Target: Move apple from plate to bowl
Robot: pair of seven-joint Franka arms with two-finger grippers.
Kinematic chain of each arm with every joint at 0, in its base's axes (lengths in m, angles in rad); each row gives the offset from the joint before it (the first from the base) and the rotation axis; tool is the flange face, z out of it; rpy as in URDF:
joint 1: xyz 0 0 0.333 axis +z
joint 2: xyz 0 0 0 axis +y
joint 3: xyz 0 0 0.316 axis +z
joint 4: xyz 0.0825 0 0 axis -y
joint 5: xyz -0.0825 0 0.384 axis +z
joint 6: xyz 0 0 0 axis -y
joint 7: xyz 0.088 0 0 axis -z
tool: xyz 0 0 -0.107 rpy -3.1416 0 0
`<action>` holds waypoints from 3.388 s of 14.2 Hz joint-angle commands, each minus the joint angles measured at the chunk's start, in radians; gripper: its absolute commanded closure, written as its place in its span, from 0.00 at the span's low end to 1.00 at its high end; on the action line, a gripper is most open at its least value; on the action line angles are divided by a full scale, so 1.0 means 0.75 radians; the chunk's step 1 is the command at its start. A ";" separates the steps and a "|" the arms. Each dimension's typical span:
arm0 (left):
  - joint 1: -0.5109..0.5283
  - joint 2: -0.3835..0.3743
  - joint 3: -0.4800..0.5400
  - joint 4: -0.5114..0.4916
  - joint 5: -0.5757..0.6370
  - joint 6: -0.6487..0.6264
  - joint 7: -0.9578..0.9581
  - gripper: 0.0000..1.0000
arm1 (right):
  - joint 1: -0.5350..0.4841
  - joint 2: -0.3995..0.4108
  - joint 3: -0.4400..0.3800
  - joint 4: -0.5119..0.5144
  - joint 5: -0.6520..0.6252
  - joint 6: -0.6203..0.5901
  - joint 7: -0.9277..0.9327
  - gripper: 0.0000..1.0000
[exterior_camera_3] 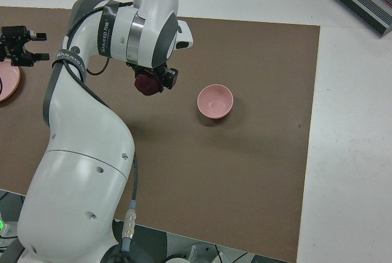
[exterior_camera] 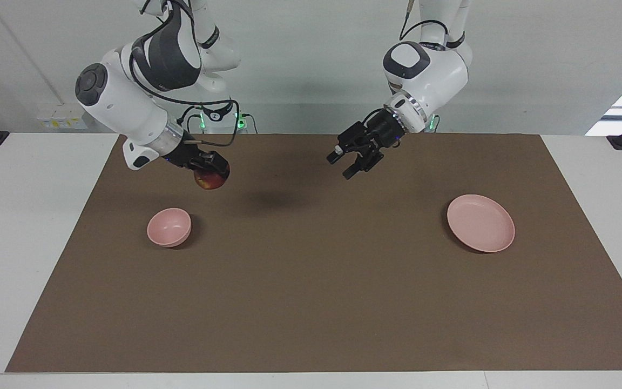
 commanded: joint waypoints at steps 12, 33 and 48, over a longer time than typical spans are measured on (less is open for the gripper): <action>-0.014 -0.004 0.413 -0.011 0.967 -0.496 -0.011 0.00 | -0.153 0.209 0.008 -0.107 -0.305 0.441 -0.536 1.00; -0.137 0.015 0.794 0.809 1.703 -1.648 0.015 0.00 | -0.183 0.271 0.008 -0.199 -0.304 0.578 -0.624 1.00; -0.034 0.015 0.796 0.807 1.699 -1.642 0.119 0.00 | -0.171 0.304 0.008 -0.197 -0.304 0.584 -0.573 0.30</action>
